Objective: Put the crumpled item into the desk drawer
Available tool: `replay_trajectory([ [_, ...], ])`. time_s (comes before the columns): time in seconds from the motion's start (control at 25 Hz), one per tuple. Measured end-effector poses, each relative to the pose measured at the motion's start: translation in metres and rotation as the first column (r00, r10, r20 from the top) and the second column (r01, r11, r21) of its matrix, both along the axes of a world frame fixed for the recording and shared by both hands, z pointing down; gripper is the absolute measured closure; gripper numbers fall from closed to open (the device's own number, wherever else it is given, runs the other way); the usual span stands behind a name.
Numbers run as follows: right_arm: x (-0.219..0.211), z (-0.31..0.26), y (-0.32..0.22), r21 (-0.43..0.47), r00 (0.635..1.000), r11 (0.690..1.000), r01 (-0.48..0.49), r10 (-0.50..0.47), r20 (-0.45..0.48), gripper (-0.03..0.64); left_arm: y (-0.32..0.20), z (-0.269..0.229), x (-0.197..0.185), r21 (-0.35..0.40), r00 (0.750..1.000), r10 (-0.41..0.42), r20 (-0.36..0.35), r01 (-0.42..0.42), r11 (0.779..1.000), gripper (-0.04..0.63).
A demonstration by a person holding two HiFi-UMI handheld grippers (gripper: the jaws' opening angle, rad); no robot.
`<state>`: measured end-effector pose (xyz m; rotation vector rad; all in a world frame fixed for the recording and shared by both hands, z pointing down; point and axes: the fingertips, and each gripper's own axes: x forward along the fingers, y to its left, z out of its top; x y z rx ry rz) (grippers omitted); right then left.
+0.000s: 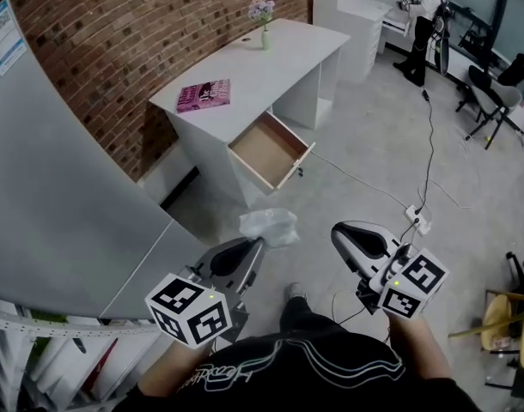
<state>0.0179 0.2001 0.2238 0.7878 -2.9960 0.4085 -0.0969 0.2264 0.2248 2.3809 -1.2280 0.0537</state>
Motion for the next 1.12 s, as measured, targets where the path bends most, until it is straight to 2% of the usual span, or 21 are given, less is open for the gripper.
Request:
replay_trajectory([
  [0.28,0.027,0.037,-0.139,-0.083,1.0,0.997,-0.009,0.01,0.012,0.568,-0.15,0.03,0.032,-0.07,1.0,0.0,0.013,0.001,0.998,0.572],
  [0.52,0.033,0.047,-0.22,-0.104,1.0,0.994,0.024,-0.024,0.005,0.566,-0.239,0.046,0.047,-0.118,0.999,-0.021,0.04,0.025,0.993,0.572],
  [0.96,-0.003,0.085,-0.321,-0.165,0.999,0.986,0.021,-0.027,-0.033,0.567,-0.352,0.099,0.003,-0.205,0.996,-0.086,0.023,0.089,0.975,0.572],
  [1.12,-0.011,0.104,-0.369,-0.239,0.998,0.971,-0.017,0.001,-0.067,0.567,-0.411,0.13,-0.012,-0.247,0.995,-0.089,0.036,0.095,0.964,0.572],
])
